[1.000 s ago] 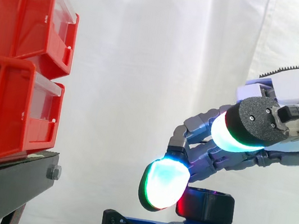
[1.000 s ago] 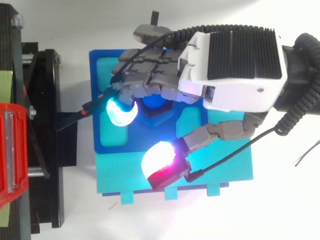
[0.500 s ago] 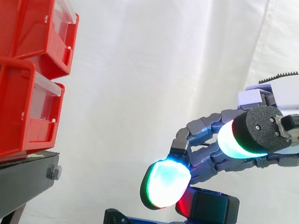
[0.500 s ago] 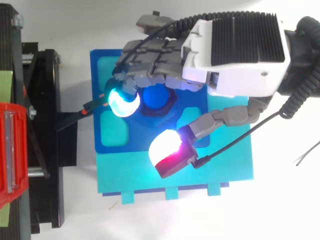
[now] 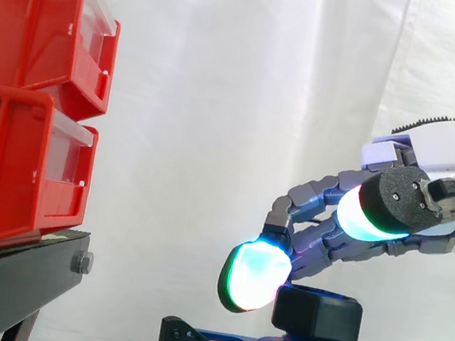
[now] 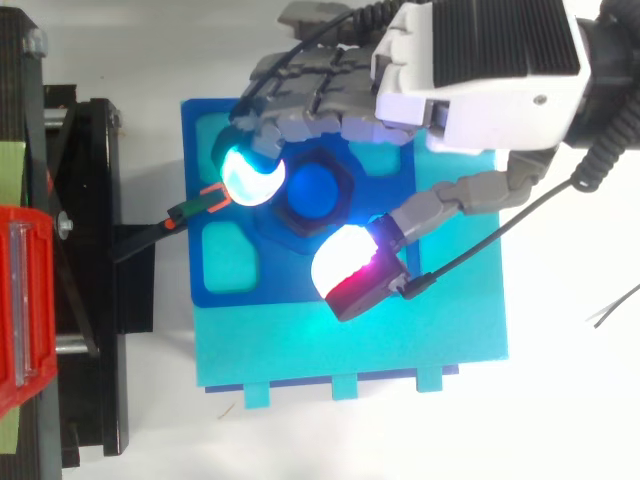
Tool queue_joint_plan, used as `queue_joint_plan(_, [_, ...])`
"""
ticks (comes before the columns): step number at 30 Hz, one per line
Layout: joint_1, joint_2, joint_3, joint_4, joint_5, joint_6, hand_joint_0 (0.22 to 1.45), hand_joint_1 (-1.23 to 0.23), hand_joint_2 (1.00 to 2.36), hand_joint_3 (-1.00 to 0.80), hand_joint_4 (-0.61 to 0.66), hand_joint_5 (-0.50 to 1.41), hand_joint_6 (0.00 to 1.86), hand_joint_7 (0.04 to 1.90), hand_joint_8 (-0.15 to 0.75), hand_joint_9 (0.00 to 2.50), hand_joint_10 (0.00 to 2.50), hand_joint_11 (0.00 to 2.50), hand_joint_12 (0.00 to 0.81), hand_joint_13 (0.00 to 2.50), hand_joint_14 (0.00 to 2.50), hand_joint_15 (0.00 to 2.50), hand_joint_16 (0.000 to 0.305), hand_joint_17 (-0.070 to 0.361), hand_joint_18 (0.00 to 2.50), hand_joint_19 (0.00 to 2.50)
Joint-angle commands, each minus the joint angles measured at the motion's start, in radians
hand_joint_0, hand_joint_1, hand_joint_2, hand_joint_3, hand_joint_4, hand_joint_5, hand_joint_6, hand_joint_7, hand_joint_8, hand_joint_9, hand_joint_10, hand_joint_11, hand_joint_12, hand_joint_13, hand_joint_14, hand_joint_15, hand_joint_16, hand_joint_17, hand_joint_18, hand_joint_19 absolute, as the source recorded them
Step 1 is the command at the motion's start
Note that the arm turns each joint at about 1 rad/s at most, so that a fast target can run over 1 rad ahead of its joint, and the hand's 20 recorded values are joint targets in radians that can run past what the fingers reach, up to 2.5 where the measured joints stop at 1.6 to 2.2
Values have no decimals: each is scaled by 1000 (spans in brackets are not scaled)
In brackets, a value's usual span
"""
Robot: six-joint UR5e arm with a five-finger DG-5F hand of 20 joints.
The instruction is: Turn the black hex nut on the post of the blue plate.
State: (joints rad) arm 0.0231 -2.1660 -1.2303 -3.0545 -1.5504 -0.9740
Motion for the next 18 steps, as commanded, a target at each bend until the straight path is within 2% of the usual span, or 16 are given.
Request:
queue_joint_plan(1, [-20, 0, 0, -4, -39, 1, 465, -348, 1000, -500, 275, -178, 502, 911, 301, 347, 0, 0, 418, 76, 0, 0, 63, 142, 0, 114])
queue_joint_plan(2, [-26, 0, 0, -6, -50, 1, 466, -348, 1000, -500, 276, -178, 503, 910, 302, 349, 0, 0, 417, 75, 1, 0, 63, 142, 0, 105])
queue_joint_plan(3, [-40, 0, 0, -6, -69, 1, 465, -348, 1000, -500, 270, -178, 503, 913, 301, 349, 0, 0, 417, 75, 0, 0, 63, 142, 0, 107])
queue_joint_plan(8, [-57, 0, 0, -6, -94, 1, 465, -348, 1000, -500, 270, -178, 502, 914, 300, 348, 0, 0, 416, 75, 0, 0, 63, 142, 0, 105])
queue_joint_plan(15, [-100, 0, 0, -6, -160, 1, 465, -348, 1000, -500, 271, -178, 503, 911, 300, 347, 0, 0, 416, 75, 0, 0, 63, 142, 0, 111])
queue_joint_plan(18, [-112, 2, 0, -3, -177, 1, 466, -349, 1000, -500, 270, -177, 503, 911, 300, 349, 0, 0, 416, 75, 0, 0, 63, 142, 0, 105])
